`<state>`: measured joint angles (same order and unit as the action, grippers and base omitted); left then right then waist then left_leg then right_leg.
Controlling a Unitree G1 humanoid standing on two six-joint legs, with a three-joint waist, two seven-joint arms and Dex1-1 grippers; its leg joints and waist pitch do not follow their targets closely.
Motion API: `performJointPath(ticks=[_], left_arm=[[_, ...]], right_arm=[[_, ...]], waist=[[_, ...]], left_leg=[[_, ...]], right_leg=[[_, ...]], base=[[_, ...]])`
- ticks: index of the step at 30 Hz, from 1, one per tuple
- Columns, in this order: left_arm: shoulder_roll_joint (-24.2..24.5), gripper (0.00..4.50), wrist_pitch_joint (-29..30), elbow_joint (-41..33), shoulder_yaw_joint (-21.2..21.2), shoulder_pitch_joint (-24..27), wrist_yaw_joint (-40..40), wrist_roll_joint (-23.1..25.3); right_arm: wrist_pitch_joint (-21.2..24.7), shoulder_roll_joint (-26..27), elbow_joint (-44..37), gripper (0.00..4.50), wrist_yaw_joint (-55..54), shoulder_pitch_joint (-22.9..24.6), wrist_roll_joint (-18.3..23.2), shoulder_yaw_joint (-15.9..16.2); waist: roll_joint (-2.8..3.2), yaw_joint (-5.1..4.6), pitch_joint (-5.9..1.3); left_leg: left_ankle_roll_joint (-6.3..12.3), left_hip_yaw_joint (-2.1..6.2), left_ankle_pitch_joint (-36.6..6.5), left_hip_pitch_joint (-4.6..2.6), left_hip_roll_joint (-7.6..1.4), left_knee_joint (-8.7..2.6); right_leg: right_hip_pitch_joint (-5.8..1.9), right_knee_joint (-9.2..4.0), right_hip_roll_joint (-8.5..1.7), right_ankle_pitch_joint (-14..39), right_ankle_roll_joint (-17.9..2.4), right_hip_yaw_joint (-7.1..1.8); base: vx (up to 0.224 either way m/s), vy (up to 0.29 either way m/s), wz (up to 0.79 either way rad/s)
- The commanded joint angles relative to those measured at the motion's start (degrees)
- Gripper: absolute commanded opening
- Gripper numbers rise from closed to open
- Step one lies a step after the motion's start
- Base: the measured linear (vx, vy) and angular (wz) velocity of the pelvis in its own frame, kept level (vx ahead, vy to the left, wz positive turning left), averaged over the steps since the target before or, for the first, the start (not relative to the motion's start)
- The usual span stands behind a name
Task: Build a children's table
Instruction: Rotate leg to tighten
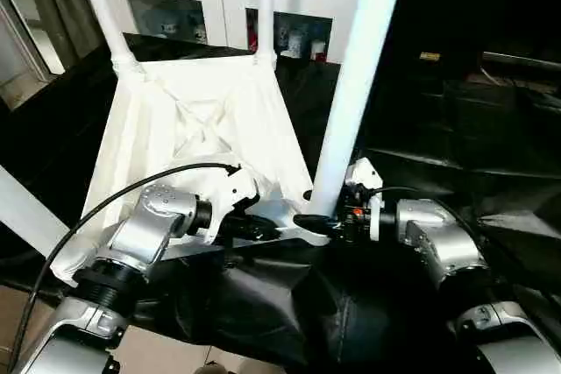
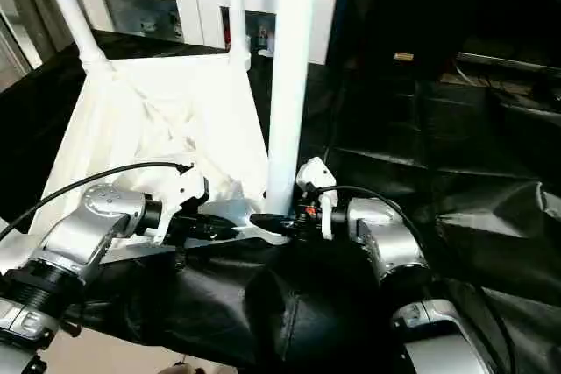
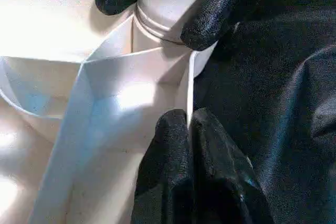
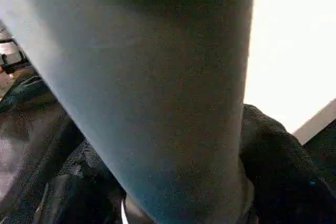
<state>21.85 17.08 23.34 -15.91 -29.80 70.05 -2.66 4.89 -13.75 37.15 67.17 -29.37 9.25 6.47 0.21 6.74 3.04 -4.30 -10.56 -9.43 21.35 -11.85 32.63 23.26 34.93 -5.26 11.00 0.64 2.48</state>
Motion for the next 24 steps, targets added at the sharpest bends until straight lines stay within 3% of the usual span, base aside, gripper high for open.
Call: performJointPath(ticks=[1, 2, 4, 6, 10, 17, 19, 20, 24], left_arm=[[-2.0, 0.00, -0.5, -1.1, 0.1, -1.0, -1.3, -1.9], [-2.6, 0.00, -0.7, -0.3, 0.4, -1.4, -2.4, -1.5], [-4.0, 0.00, -1.2, 1.9, 1.1, -2.5, -6.6, -0.2], [-5.9, 0.00, -1.3, 4.6, 2.2, -3.9, -11.4, 0.8], [-8.3, 0.00, -1.4, 7.2, 3.1, -5.4, -17.3, 2.0], [-15.6, 0.00, -1.0, 11.9, 4.7, -7.9, -30.9, 3.6], [-16.4, 0.00, -1.1, 11.9, 4.6, -7.9, -31.1, 3.5], [-16.4, 0.00, -1.3, 11.8, 4.4, -7.9, -30.5, 3.4], [-14.9, 0.00, -2.6, 10.6, 3.7, -7.0, -26.6, 3.1]], right_arm=[[1.7, 1.2, -0.8, 2.61, 0.8, 1.8, 0.2, 1.9], [2.0, 1.6, -0.9, 2.61, -1.0, 2.2, 0.2, 1.3], [2.4, 3.1, 0.1, 2.61, -6.8, 2.3, -0.1, -0.4], [1.0, 5.2, 2.7, 2.61, -15.3, 1.8, -1.7, -2.0], [0.5, 7.8, 5.6, 2.60, -24.2, 1.2, -3.0, -3.2], [1.0, 16.6, 12.0, 2.60, -45.1, -2.9, -4.1, -6.9], [-0.3, 17.9, 12.1, 2.60, -43.3, -3.6, -4.4, -5.4], [-0.4, 18.4, 11.6, 3.15, -41.4, -3.6, -3.5, -5.4], [0.2, 17.3, 8.2, 3.50, -32.2, -2.7, -2.3, -3.5]], waist=[[0.35, 0.02, -4.03], [0.88, 0.00, -4.03], [0.62, -0.17, -3.76], [0.62, -0.51, -3.47], [0.41, -0.86, -3.29], [0.24, -1.73, -3.31], [0.10, -1.66, -3.38], [0.17, -1.57, -3.46], [0.51, -1.46, -3.64]], left_leg=[[2.34, -0.07, -11.0, -0.81, -1.05, -3.21], [2.07, -0.01, -11.4, -0.82, -1.04, -3.25], [1.32, 0.02, -13.4, -0.85, -1.01, -3.49], [-0.74, 0.34, -17.7, -1.12, -0.85, -4.00], [-1.59, 0.52, -20.2, -1.36, -0.78, -4.18], [-2.09, 0.69, -21.2, -1.37, -0.69, -4.31], [-1.37, 0.64, -20.3, -1.09, -0.62, -4.29], [-0.83, 0.54, -19.6, -1.06, -0.65, -4.23], [0.40, 0.50, -17.4, -0.56, -0.62, -4.12]], right_leg=[[-2.96, -3.12, -2.05, 1.7, -16.0, -1.49], [-2.92, -3.14, -2.08, 2.0, -16.0, -1.48], [-2.85, -3.45, -2.05, 4.4, -15.7, -1.51], [-2.82, -4.32, -2.47, 13.5, -13.5, -1.60], [-2.42, -5.23, -2.54, 20.4, -10.7, -1.69], [-1.87, -5.57, -2.50, 23.2, -9.1, -1.68], [-2.03, -5.52, -2.41, 21.6, -9.0, -1.67], [-2.03, -5.47, -2.41, 20.3, -9.1, -1.74], [-2.49, -5.00, -2.35, 15.9, -9.9, -1.70]], base=[[0.000, 0.000, 0.00], [0.000, 0.000, 0.00], [0.000, 0.000, 0.00], [0.000, 0.000, 0.00], [0.000, 0.000, 0.00], [0.000, 0.000, 0.00], [0.000, 0.000, 0.00], [0.000, 0.000, 0.00], [0.000, 0.000, 0.00]])
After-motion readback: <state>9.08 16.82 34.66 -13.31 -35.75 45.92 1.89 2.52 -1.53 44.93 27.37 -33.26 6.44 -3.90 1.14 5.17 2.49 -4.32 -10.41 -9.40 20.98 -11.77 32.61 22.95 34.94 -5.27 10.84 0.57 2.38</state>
